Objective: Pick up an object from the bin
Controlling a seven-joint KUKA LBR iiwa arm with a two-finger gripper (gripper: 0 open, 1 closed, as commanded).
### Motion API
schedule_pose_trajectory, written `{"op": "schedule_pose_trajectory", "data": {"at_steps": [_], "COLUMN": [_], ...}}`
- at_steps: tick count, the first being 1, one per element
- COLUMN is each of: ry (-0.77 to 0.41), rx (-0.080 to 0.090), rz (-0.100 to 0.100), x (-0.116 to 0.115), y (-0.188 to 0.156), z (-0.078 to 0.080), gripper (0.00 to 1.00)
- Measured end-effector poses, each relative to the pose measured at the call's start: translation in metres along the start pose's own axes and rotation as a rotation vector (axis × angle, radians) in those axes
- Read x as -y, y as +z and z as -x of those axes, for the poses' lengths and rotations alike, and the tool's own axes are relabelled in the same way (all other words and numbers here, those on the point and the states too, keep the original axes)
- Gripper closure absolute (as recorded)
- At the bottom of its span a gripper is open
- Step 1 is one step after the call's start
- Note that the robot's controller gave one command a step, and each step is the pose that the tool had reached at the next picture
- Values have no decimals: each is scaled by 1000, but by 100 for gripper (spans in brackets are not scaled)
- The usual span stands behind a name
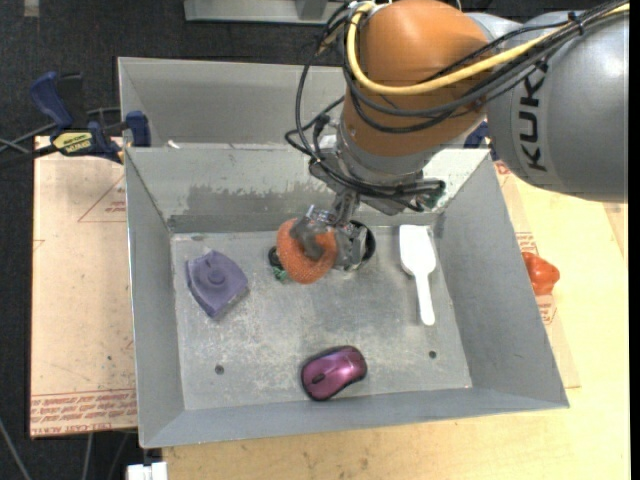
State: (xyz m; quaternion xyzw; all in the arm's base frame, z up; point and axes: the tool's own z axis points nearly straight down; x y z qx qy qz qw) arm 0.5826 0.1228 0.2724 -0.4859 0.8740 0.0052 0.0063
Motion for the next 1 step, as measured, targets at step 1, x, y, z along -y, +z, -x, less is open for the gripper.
{"op": "schedule_pose_trajectory", "data": {"at_steps": [1], "ry": [0], "rx": [0], "rz": [0], "x": [0], "y": [0], "z": [0], "gripper": [100]}}
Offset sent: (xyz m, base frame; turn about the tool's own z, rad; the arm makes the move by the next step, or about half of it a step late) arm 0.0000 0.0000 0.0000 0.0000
